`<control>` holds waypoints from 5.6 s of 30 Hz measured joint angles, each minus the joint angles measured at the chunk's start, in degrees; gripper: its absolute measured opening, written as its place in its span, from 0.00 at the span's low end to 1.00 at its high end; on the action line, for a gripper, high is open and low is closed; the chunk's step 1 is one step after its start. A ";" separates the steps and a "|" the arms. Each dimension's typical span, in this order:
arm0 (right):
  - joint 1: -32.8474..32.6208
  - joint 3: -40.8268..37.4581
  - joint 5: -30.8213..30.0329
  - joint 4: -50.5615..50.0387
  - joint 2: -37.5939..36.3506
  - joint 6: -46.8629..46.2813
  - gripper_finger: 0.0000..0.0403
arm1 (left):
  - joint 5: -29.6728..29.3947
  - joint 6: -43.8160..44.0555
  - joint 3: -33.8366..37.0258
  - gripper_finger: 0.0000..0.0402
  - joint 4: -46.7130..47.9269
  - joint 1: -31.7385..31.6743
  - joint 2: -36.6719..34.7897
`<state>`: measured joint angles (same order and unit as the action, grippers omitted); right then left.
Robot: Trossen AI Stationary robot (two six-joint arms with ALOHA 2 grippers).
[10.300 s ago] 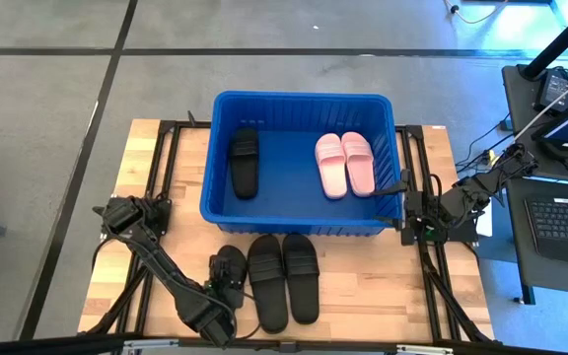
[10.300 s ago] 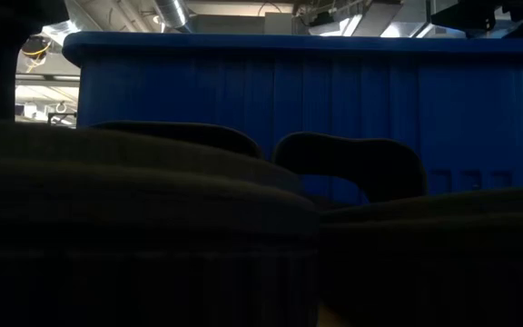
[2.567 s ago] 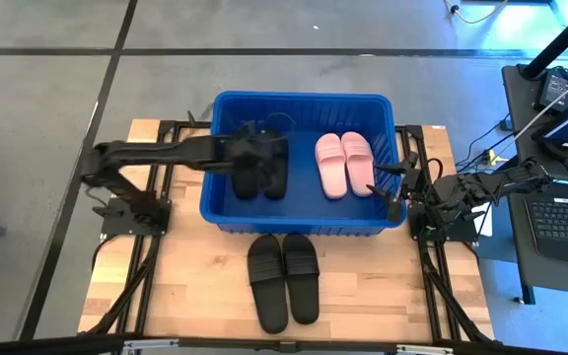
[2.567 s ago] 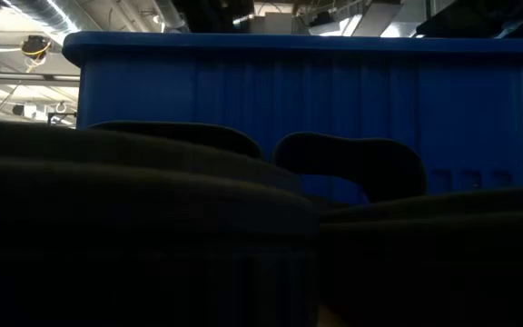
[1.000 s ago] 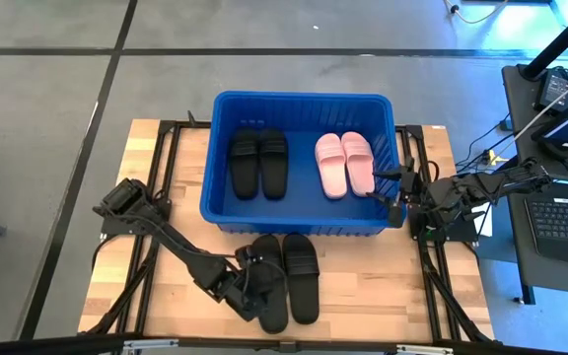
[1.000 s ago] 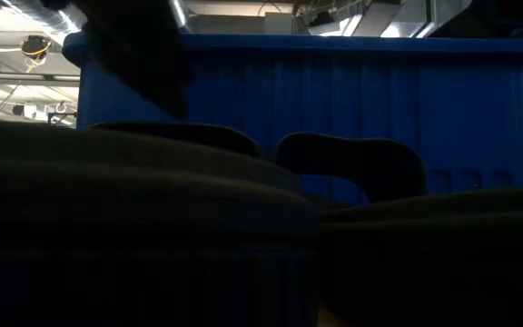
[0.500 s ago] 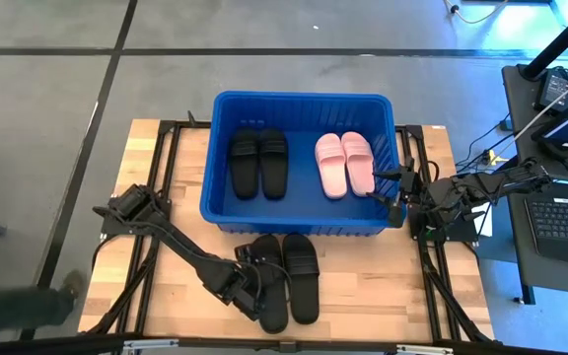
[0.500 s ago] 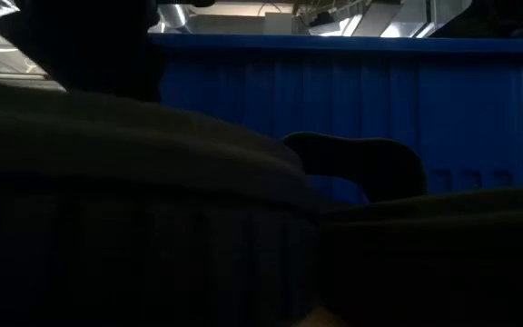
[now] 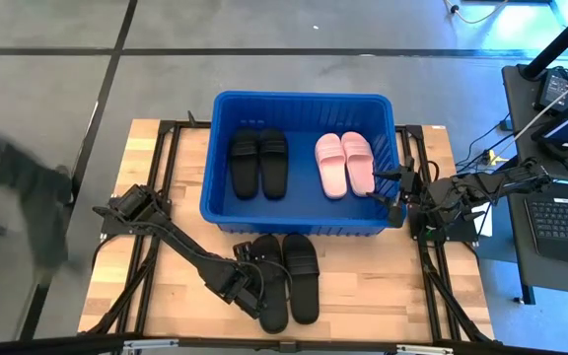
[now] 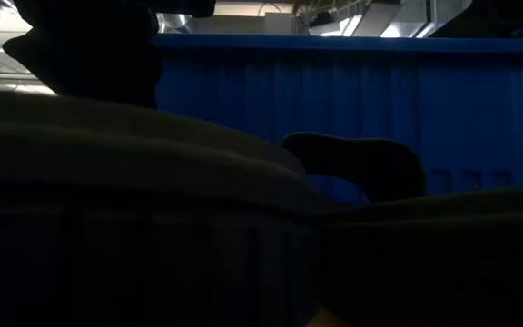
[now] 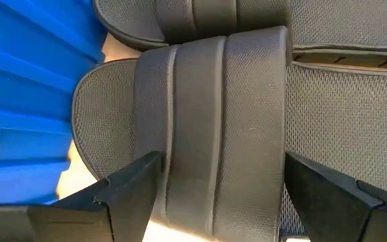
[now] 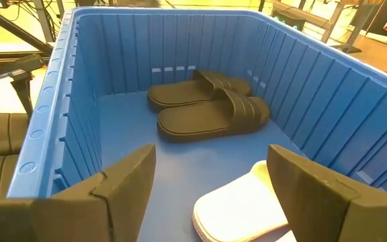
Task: Pick and place slides into bin
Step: Put the black slipper into the blue bin
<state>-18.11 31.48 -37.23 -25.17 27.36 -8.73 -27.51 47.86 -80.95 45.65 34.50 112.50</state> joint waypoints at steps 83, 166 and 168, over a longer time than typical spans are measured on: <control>-0.02 0.00 0.00 -0.45 0.41 0.02 0.71 | -30.82 -23.59 -49.44 0.02 43.59 -9.57 -11.28; 8.24 -0.02 -9.70 1.26 13.22 -4.37 0.71 | -10.31 -46.08 28.28 0.08 -6.63 -41.06 -34.23; 8.24 -0.02 -9.67 1.26 13.60 -4.48 0.71 | -8.91 -45.37 28.17 0.09 -6.41 -41.49 -33.55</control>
<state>-9.87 31.46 -46.91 -23.90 40.96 -13.21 -36.42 2.49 -52.77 39.23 -6.99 78.95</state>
